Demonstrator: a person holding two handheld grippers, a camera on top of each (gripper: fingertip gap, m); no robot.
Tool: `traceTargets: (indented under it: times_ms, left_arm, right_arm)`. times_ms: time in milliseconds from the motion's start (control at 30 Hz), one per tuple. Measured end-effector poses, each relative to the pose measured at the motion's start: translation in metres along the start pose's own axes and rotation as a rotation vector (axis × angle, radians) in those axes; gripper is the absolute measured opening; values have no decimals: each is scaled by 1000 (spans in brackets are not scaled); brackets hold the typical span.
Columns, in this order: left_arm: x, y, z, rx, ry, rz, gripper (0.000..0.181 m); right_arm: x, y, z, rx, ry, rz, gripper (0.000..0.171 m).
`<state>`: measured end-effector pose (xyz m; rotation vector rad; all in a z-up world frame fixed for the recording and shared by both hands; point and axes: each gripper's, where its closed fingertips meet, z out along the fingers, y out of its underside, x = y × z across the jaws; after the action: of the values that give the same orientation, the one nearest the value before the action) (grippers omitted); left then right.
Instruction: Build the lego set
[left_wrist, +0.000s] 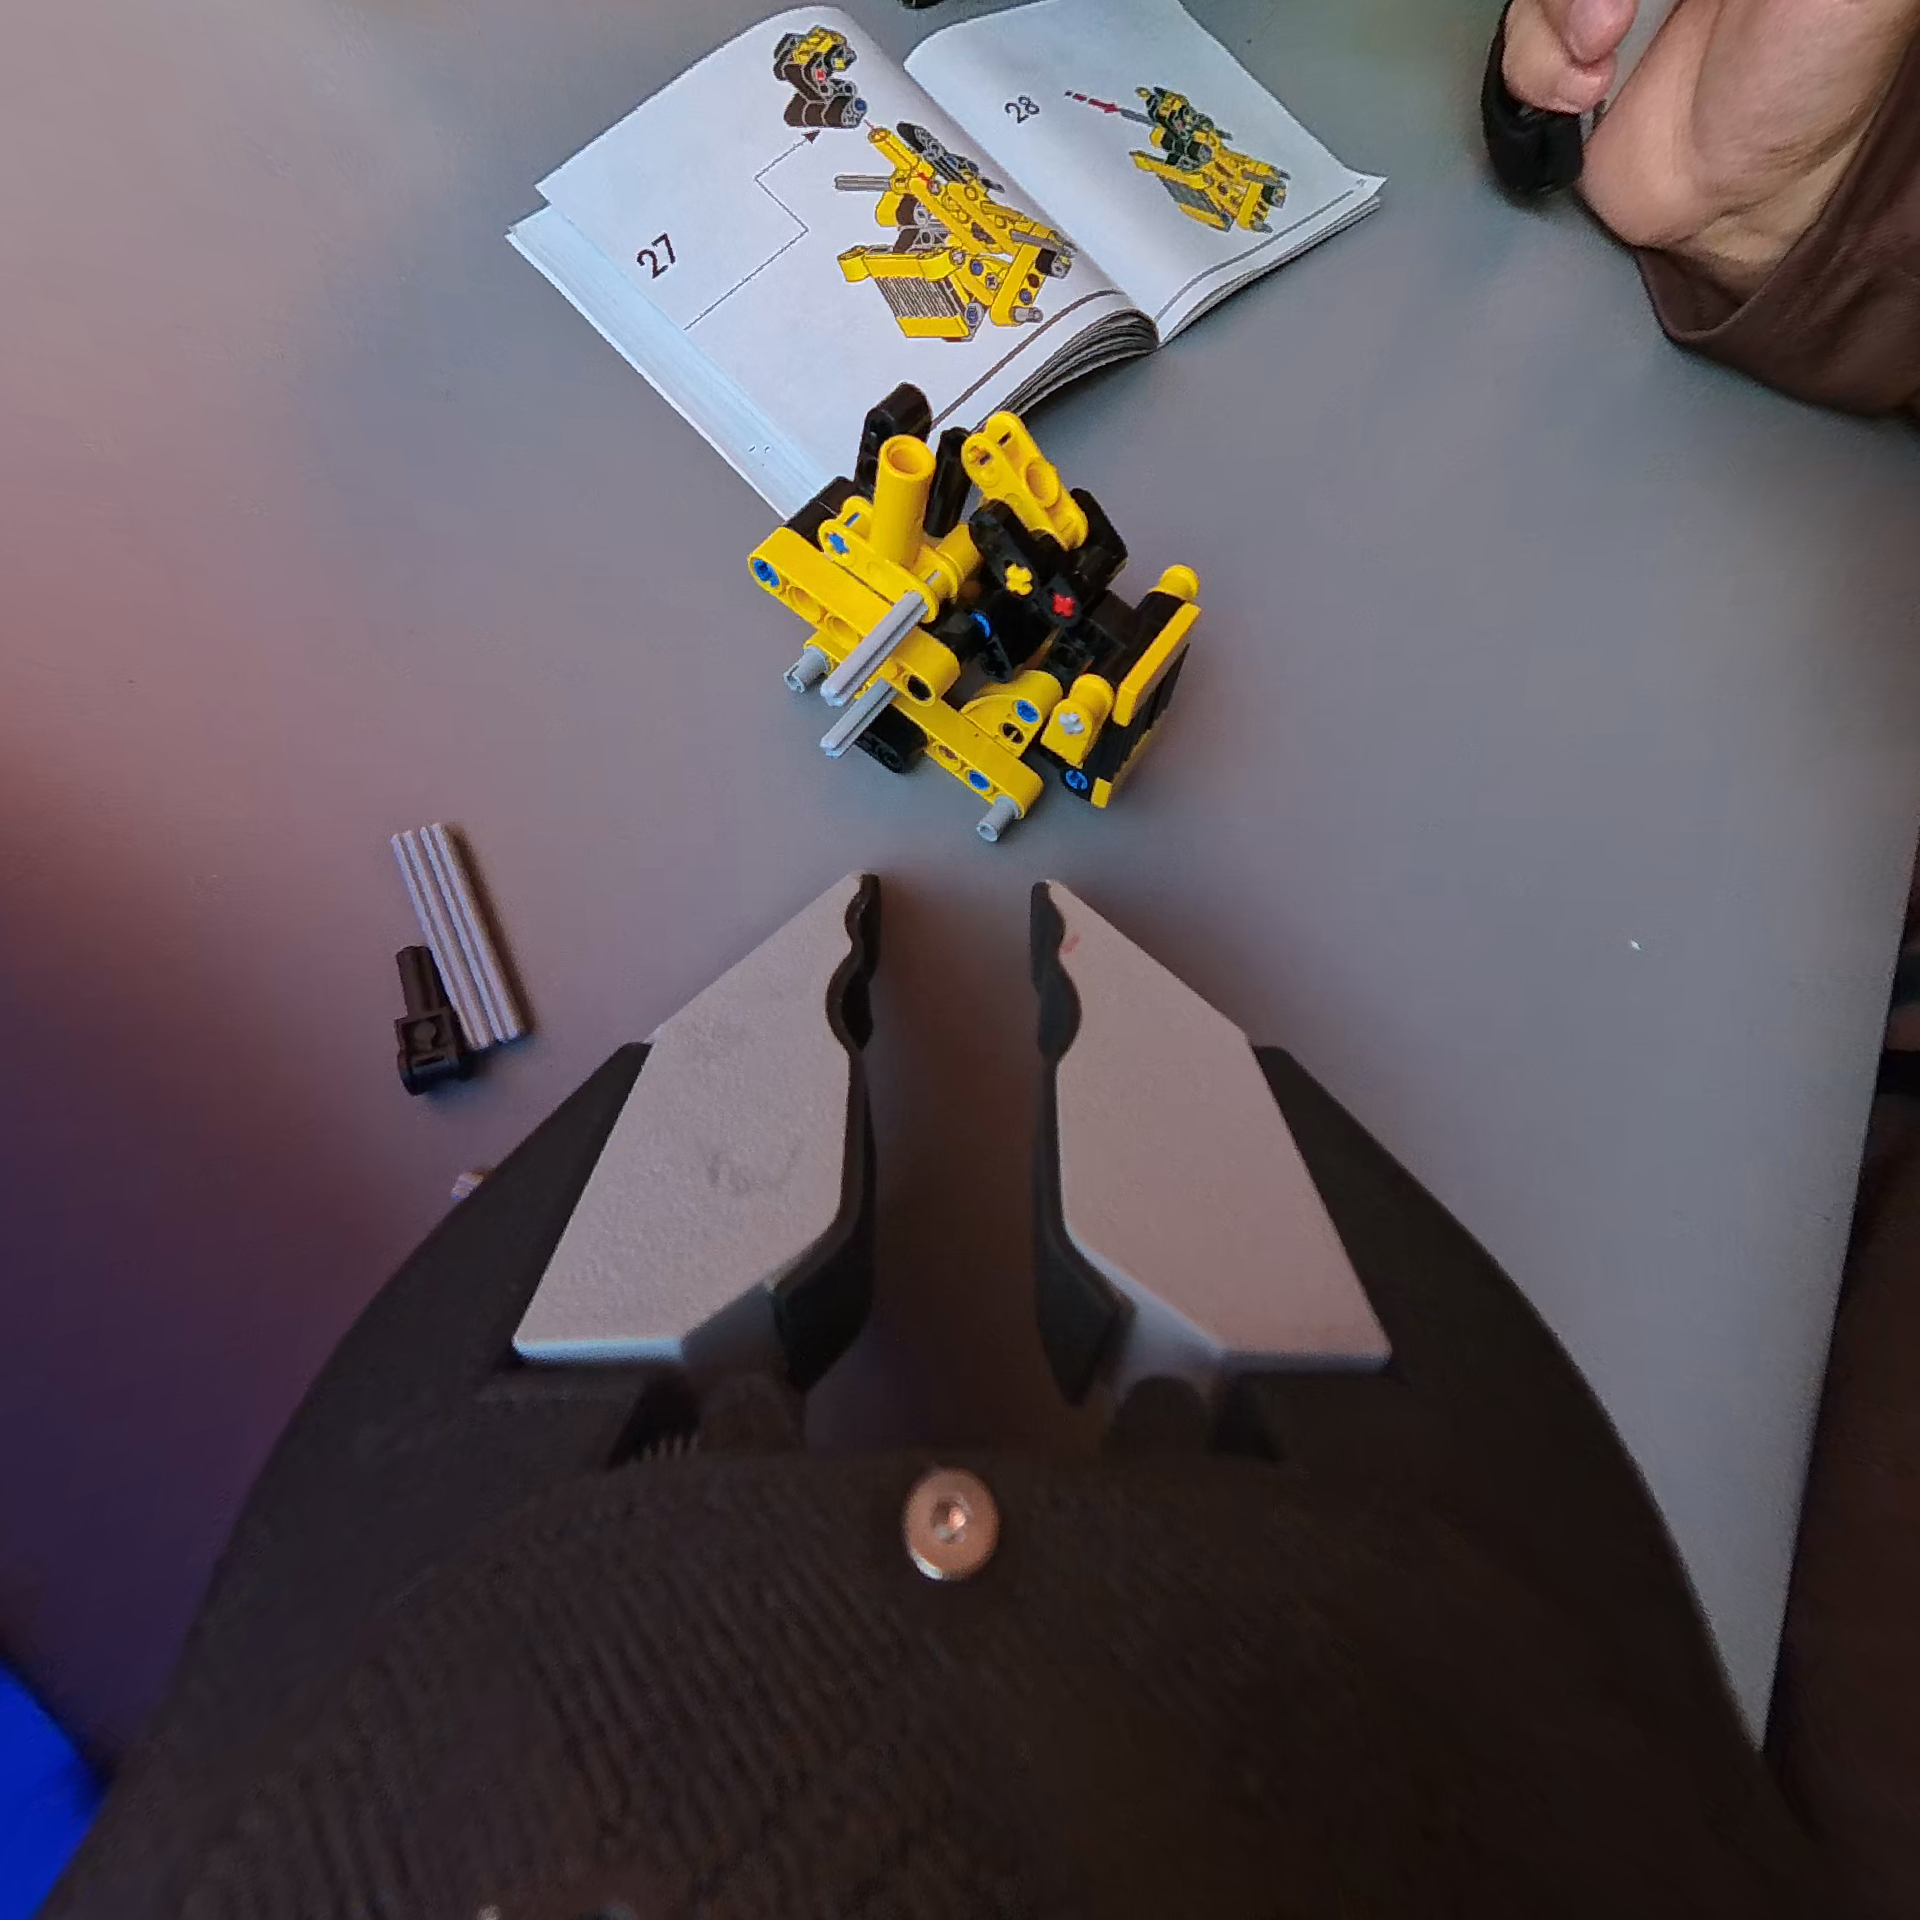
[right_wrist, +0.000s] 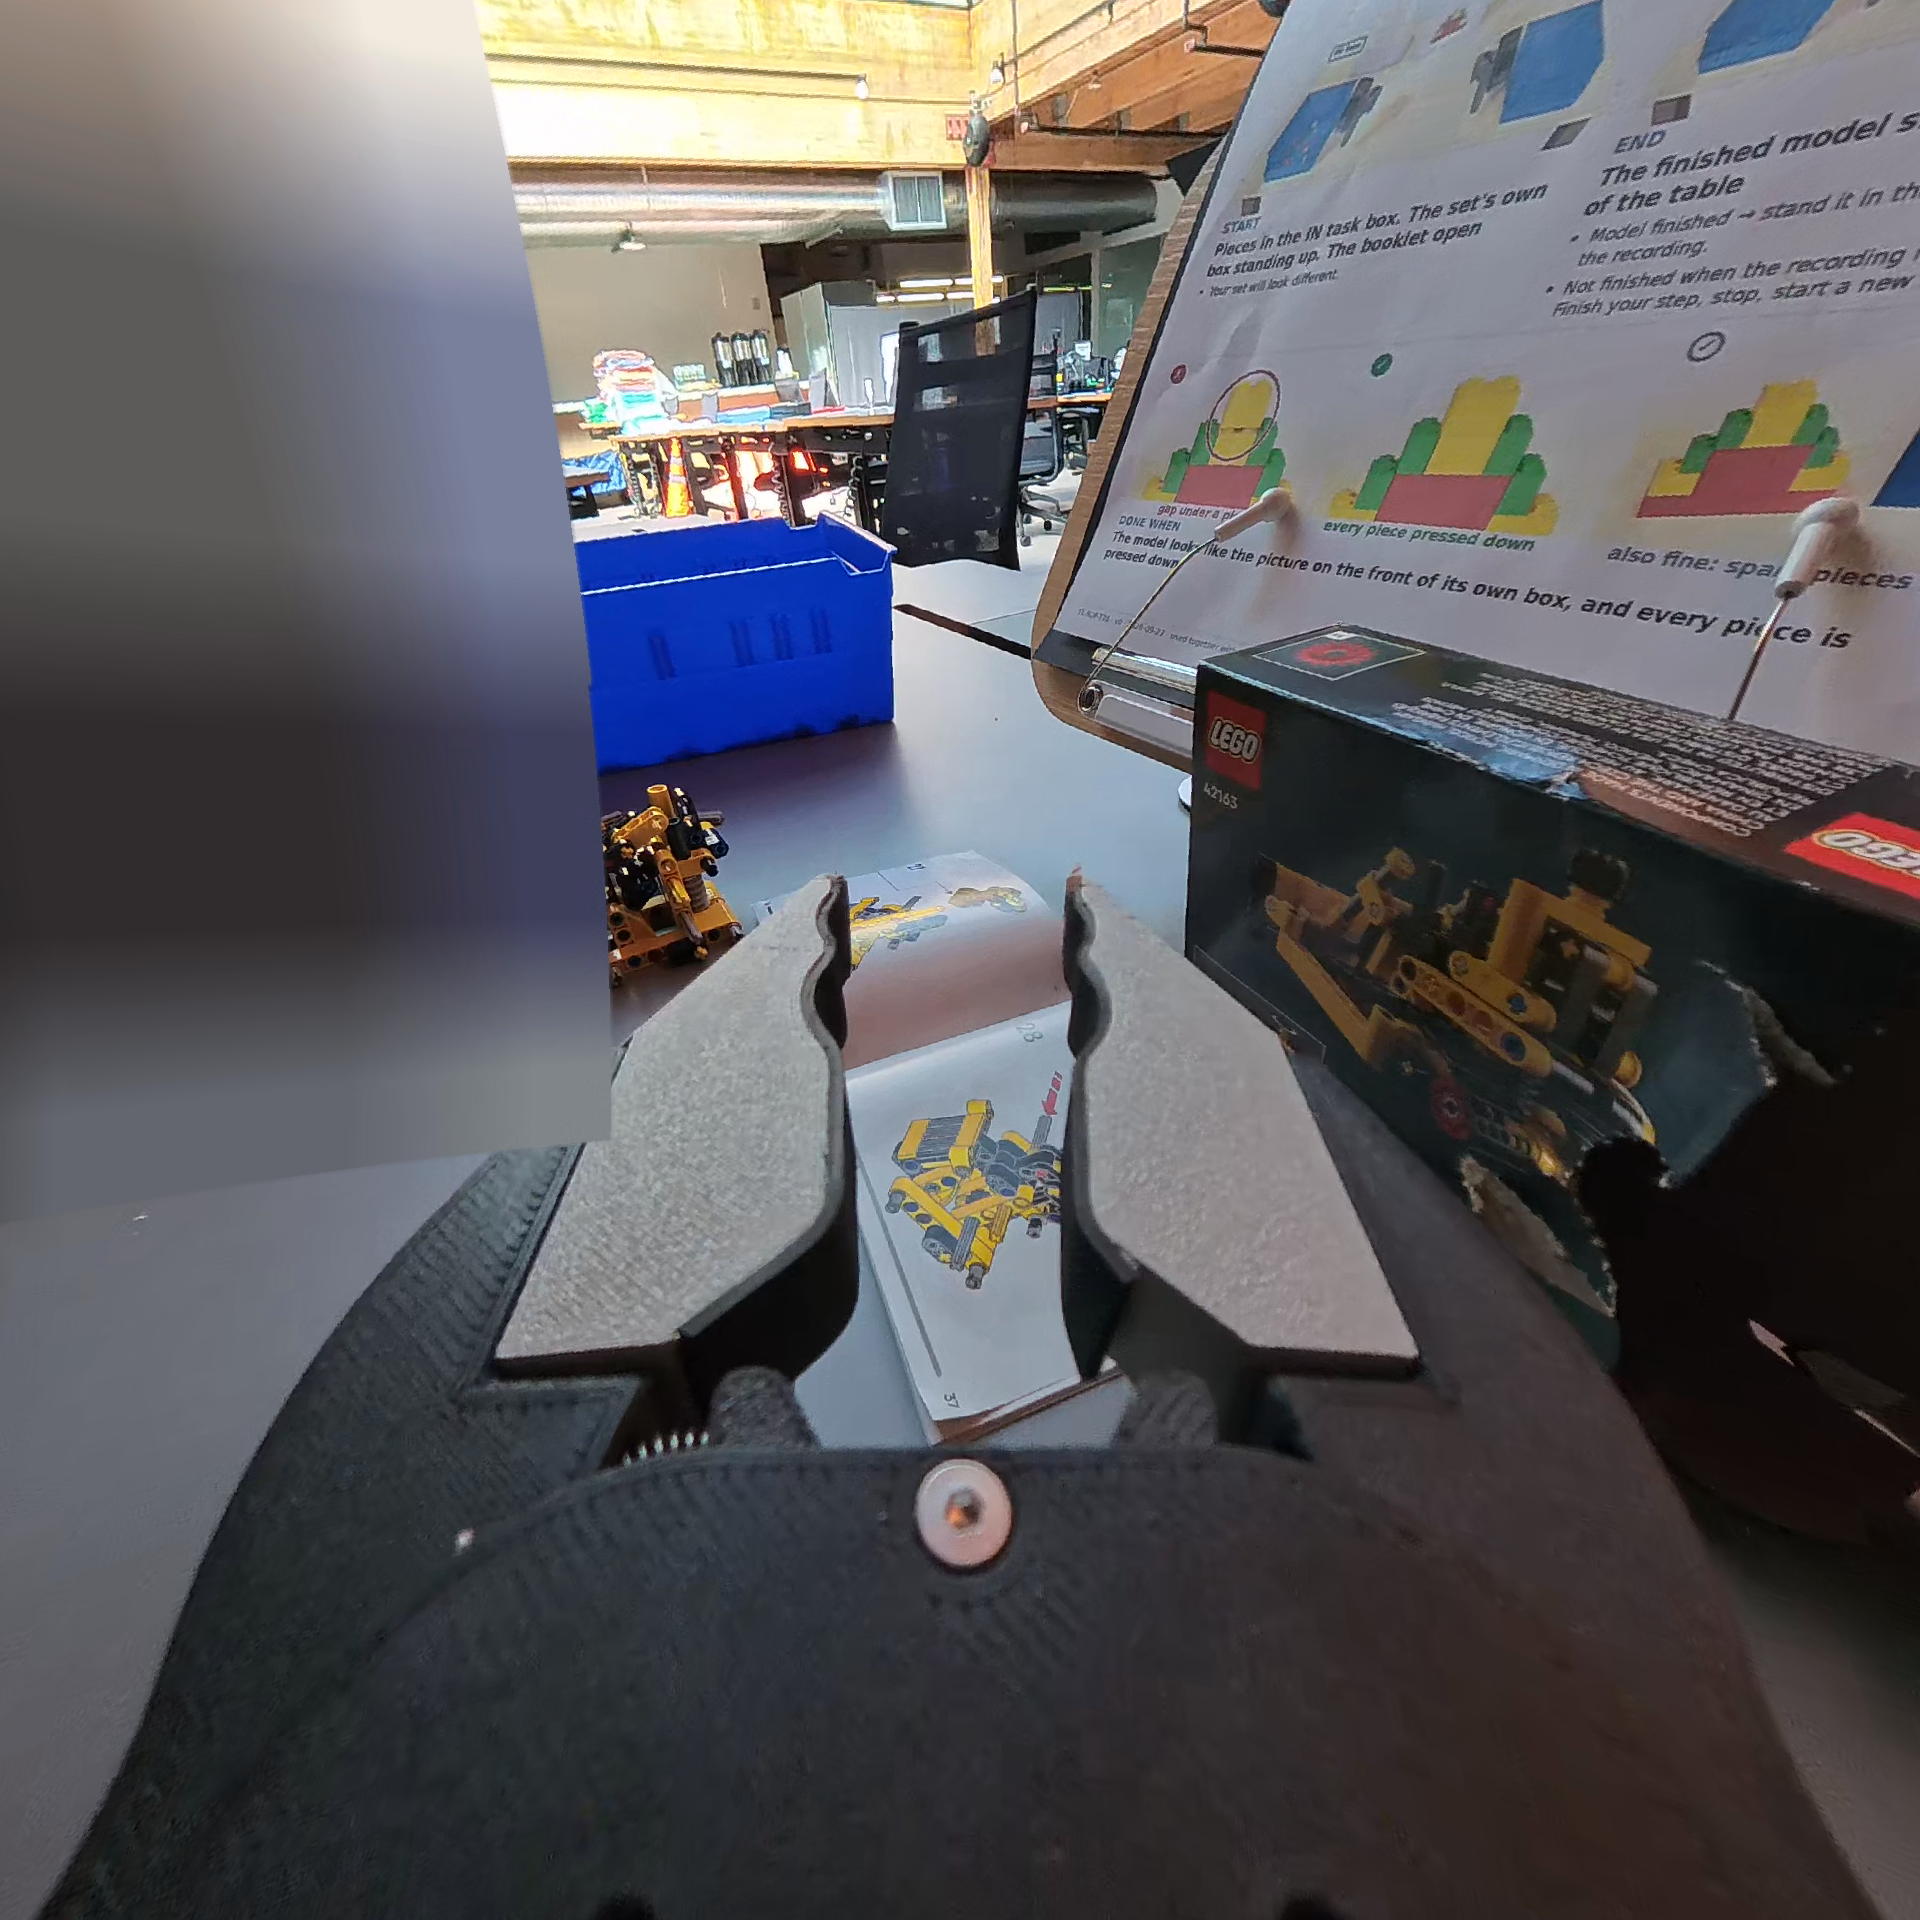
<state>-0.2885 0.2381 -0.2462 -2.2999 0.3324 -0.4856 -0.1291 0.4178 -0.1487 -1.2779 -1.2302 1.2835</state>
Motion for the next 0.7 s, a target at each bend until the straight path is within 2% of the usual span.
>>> traceTargets:
  times_ms: [700]
  left_arm:
    - [2, 2, 2, -19, -78, 107, 30]
  right_arm:
    - [12, 2, -5, -20, 69, -43, 35]
